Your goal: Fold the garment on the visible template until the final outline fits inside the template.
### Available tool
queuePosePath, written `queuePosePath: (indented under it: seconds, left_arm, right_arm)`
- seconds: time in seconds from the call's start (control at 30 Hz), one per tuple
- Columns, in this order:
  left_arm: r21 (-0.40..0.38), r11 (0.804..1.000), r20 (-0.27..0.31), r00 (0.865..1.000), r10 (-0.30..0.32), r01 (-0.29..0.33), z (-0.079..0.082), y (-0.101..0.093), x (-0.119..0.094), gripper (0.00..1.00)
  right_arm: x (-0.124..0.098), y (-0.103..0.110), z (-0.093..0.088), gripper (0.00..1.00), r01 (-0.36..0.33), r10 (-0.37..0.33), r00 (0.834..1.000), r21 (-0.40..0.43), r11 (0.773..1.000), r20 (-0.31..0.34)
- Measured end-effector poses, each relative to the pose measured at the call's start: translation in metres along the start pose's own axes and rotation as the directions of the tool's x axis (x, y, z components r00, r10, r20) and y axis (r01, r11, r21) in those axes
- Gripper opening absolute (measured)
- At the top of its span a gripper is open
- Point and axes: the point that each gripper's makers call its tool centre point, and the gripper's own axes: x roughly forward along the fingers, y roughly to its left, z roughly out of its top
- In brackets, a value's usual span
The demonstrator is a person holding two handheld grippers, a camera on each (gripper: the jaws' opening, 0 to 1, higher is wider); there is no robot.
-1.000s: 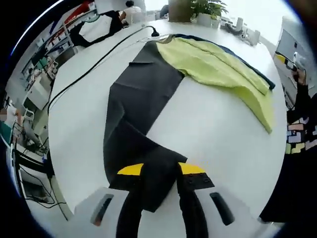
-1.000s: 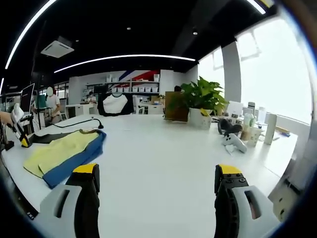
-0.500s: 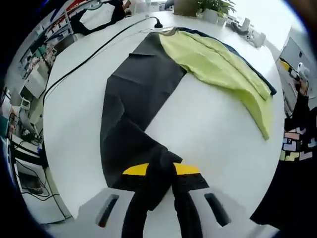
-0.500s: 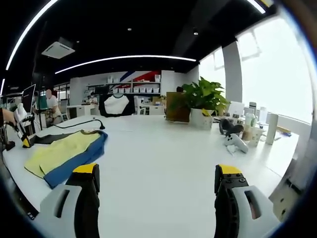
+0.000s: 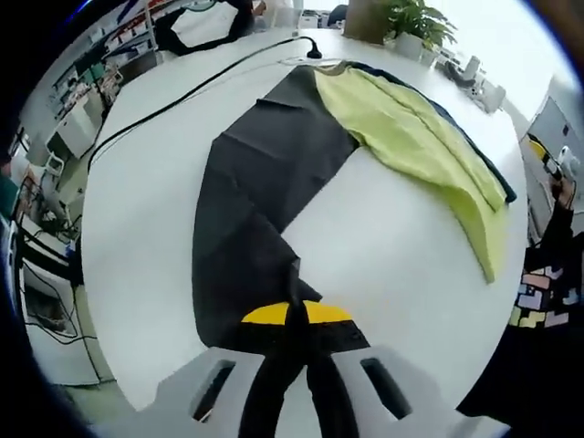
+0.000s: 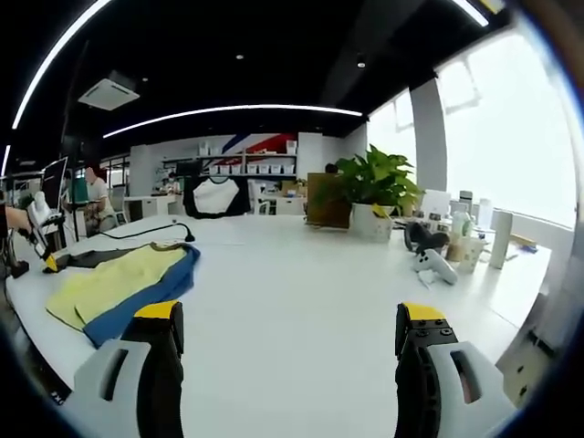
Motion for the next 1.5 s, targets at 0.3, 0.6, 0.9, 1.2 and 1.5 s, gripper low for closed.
queuePosePath:
  seconds: [0.3,0.6,0.9,1.2,1.5]
  left_arm:
    - [-0.141,0.988,0.135,0.988,0.079,-0.059,0.021,0.024,-0.029,0.03]
    - [-0.234,0.965,0.200,0.965,0.169,-0.121,0.025,0.053,-0.049,0.03]
    - [-0.289,0.932,0.188,0.942,0.278,-0.218,0.016,0.089,-0.055,0.03]
    - [-0.339,0.903,0.177,0.925,0.337,-0.264,0.004,0.114,-0.053,0.03]
    - [-0.321,0.877,0.141,0.897,0.418,-0.358,-0.013,0.143,-0.044,0.03]
  right_arm:
    - [0.001,0.003,-0.006,1.00,-0.005,0.005,1.000,0.001,1.000,-0.013]
    - [0.003,0.007,-0.006,1.00,-0.011,0.011,1.000,-0.004,1.000,-0.014]
    - [0.002,0.008,-0.004,1.00,-0.012,0.012,1.000,-0.007,1.000,-0.010]
    - [0.003,0.011,-0.008,1.00,-0.019,0.019,1.000,-0.004,1.000,-0.023]
    - [0.002,0.011,-0.006,1.00,-0.019,0.019,1.000,-0.013,1.000,-0.018]
